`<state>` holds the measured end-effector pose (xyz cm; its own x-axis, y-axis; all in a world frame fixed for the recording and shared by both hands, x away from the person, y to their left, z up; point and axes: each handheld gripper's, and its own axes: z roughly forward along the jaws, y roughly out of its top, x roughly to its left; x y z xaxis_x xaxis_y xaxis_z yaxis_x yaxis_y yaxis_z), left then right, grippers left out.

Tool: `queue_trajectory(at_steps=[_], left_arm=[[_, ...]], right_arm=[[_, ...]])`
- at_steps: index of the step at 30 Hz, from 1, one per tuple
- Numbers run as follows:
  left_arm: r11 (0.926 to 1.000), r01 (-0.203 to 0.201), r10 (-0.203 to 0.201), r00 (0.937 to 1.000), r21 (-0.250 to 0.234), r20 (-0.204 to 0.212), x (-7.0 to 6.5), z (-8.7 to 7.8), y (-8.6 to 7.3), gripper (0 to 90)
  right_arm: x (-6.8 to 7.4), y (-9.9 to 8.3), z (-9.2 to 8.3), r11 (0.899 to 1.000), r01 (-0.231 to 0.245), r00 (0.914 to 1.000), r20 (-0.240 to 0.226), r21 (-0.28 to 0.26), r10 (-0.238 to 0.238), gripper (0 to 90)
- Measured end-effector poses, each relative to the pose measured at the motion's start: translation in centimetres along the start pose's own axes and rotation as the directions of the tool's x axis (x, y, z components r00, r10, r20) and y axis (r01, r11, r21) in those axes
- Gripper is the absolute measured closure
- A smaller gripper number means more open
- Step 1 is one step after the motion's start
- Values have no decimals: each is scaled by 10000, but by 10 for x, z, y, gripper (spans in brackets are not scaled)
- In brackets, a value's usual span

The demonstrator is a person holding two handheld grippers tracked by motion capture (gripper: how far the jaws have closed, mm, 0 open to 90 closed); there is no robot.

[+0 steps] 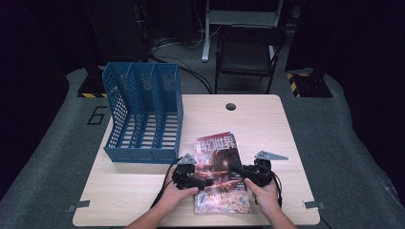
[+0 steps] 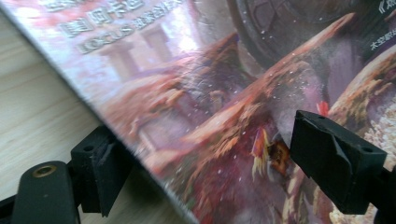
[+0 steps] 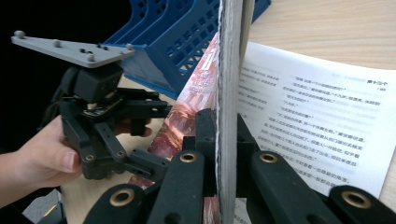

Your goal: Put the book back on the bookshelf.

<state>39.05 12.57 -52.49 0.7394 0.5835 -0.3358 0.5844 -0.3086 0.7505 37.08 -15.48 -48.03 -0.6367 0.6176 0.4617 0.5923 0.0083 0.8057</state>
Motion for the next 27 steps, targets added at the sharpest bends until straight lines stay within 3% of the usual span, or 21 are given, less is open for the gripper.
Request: queue_trajectory(at_steps=[5, 9, 13, 16, 21, 24, 27], left_arm=[[9999, -81, 82, 9999, -67, 107, 0, 1, 1, 150], [10000, -64, 67, 9984, -62, 559, -2, 4, 2, 154], [9995, -300, 294, 9978, 95, 587, -2, 3, 4, 158], [9996, -258, 253, 9985, 86, 490, -3, 3, 4, 177], [9997, -9, -4, 9987, 261, 501, -1, -4, 5, 274], [9987, 494, -501, 9976, 154, 478, -2, -8, 6, 335], [9977, 681, -680, 9968, -8, 411, -3, -11, 6, 412]], right_arm=[[2, 0, -2, 9999, 91, 9997, -231, -78, -93, 865], [2, 0, -3, 9999, 69, 9992, -402, -159, -75, 865], [2, -1, -4, 9998, 104, 9991, -412, -183, -111, 865], [0, -2, -4, 10000, -11, 9994, -342, -82, 8, 864], [-3, -4, -3, 10000, -24, 9996, -281, -37, 23, 863], [-3, -4, -2, 10000, -90, 9994, -328, -20, 89, 863], [-3, -3, -2, 10000, -35, 9996, -286, -4, 35, 862]])
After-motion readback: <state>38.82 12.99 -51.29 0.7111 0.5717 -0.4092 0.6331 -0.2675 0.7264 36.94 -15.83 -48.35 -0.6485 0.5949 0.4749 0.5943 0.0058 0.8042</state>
